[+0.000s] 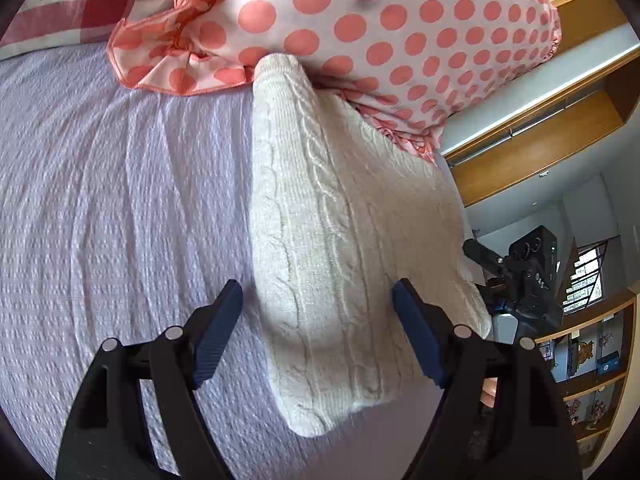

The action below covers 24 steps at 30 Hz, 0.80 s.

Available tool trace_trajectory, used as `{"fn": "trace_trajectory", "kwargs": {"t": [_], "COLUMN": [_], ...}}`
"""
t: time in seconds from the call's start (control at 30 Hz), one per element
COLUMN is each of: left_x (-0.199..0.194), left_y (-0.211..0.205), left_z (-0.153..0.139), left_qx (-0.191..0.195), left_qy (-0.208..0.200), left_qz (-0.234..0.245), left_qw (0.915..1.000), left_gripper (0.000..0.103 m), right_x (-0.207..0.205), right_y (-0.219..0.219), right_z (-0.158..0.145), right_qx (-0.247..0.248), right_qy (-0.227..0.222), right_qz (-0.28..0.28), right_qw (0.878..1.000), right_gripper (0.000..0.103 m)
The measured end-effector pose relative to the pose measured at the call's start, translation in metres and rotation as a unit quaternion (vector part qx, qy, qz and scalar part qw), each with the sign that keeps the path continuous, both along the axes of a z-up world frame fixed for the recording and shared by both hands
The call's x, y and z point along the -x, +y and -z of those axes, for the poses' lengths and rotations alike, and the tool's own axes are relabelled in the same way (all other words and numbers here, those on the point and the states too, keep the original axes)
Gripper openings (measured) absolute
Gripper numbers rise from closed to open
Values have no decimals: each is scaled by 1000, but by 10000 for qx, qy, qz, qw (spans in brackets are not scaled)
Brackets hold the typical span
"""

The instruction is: Fold small clothes

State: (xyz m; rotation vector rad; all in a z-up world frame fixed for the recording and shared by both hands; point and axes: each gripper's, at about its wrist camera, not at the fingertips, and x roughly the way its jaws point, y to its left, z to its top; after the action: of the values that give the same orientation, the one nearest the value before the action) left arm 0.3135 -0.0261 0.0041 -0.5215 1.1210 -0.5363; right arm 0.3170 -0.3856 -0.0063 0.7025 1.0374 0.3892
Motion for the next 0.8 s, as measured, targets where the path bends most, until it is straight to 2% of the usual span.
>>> {"fn": "trace_trajectory", "kwargs": {"t": [0.07,0.1,0.13,0.17,0.2,0.27,0.3,0.37,0.47,0.53,0.6,0.63,0.67,0.73,0.77,0.8], "left_x": [-4,-8,-10,-13,-15,-11,-8,3,19,23,22,23,28,45,58,70], "left_y": [-6,-10,-13,-15,-17,-12,-8,8,53,86,108,116,124,131,134,135], "left_z": [-1,-1,0,-1,-1,-10,-17,-32,-49,-48,-35,-28,-27,-43,-54,-64], "left_qx": [-119,-109,-106,-200,-288,-312,-348,-655,-767,-894,-1173,-1189,-1077,-1275,-1371,-1276], "left_qy": [-56,-49,-44,-93,-122,-282,-373,-638,-840,-768,-488,-342,-359,-763,-1050,-1306], "left_qz": [10,35,54,13,8,20,52,31,-249,-571,-799,-857,-891,-995,-1041,-995], "left_qw": [9999,9999,9999,9998,9995,9991,9987,9958,9932,9914,9887,9886,9895,9839,9795,9781], "left_gripper": [79,78,74,65,60,39,38,37,37,40,46,51,51,49,49,49], "right_x": [-1,-2,-2,-2,-3,-2,-3,-3,-3,-9,-15,-15,-10,7,21,34], "right_y": [8,12,15,18,21,29,35,54,104,137,161,166,167,159,152,146], "right_z": [0,2,3,5,8,4,0,-11,-20,-14,-6,-7,-15,-41,-55,-68], "right_qx": [87,140,211,174,-21,-6,16,-112,38,136,393,589,743,1131,1108,892], "right_qy": [-67,-83,-157,-160,-126,-222,-280,-427,-619,-583,-411,-432,-549,-981,-1247,-1461], "right_qz": [-113,-200,-211,-280,-342,-341,-386,-660,-1207,-1503,-1657,-1618,-1562,-1259,-1138,-1111], "right_qw": [9999,9997,9994,9993,9993,9992,9989,9968,9908,9868,9845,9841,9834,9807,9794,9790], "right_gripper": [80,72,66,50,42,39,37,35,35,36,49,53,53,54,58,72]}}
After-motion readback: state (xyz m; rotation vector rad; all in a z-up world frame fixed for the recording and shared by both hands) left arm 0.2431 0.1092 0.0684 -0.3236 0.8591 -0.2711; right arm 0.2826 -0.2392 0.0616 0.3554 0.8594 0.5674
